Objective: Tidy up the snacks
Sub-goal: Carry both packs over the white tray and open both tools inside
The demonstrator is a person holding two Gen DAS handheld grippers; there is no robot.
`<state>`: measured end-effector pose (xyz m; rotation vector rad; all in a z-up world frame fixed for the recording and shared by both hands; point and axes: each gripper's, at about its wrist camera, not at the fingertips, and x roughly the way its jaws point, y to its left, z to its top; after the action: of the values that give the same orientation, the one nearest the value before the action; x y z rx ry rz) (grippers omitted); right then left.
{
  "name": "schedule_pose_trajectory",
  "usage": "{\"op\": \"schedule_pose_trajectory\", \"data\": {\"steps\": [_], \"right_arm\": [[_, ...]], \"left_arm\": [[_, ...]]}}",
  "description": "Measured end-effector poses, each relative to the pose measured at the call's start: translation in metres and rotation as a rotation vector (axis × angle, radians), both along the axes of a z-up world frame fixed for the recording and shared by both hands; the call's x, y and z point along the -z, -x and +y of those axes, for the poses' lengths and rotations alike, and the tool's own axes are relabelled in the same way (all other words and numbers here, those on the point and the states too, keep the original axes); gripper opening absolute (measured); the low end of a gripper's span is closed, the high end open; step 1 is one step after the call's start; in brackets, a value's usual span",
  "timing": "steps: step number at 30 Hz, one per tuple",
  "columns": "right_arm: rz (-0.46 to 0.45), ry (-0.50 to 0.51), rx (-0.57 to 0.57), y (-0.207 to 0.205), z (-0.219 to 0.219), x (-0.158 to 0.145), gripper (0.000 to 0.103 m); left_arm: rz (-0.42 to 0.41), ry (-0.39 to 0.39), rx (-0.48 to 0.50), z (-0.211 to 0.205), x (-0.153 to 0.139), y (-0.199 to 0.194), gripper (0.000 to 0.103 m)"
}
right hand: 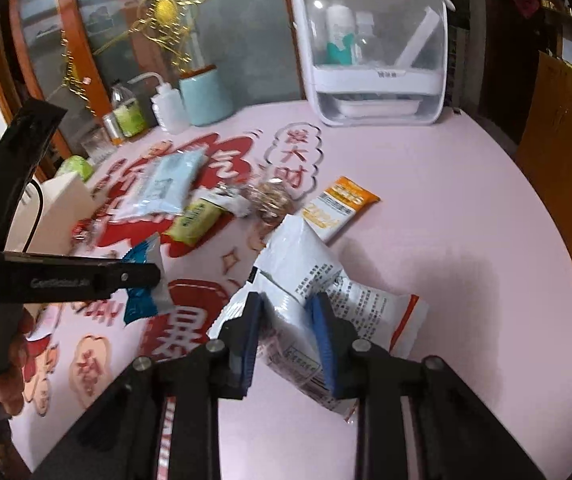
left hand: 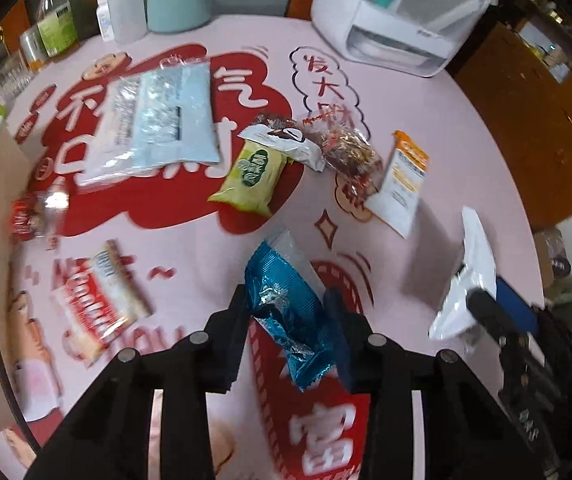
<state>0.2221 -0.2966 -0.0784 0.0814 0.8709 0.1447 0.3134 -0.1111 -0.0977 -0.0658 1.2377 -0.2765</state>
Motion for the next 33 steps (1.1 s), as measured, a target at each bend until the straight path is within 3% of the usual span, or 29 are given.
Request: {"op": "schedule_pose_trajectory", "data": {"steps": [9,20,27,33], "right_arm": [[-0.121,-0.006,-0.142,0.033,0.068,-0.064,0.026],[-0.246,-0.030,-0.408,0.025,0.221,-0.134,0.025],[-0.231,-0.123,-0.510,-0.009,0.313,-0.144,0.026],[-0.160,-0.169,-0.535,-0.037,0.371,-0.122,0.026]], "left_arm": [[-0.110,0.011,0.008,0.073,-0.069,0.052,0.036],[-0.227,-0.046,-0.181,0.225,-0.135,0.075,0.036],[-0.251,-0.084,-0.337,0.324,-0.139,0.069,0.036],[-0.199,-0.085,-0.447,0.385,-0.106,0.051,0.036]]}}
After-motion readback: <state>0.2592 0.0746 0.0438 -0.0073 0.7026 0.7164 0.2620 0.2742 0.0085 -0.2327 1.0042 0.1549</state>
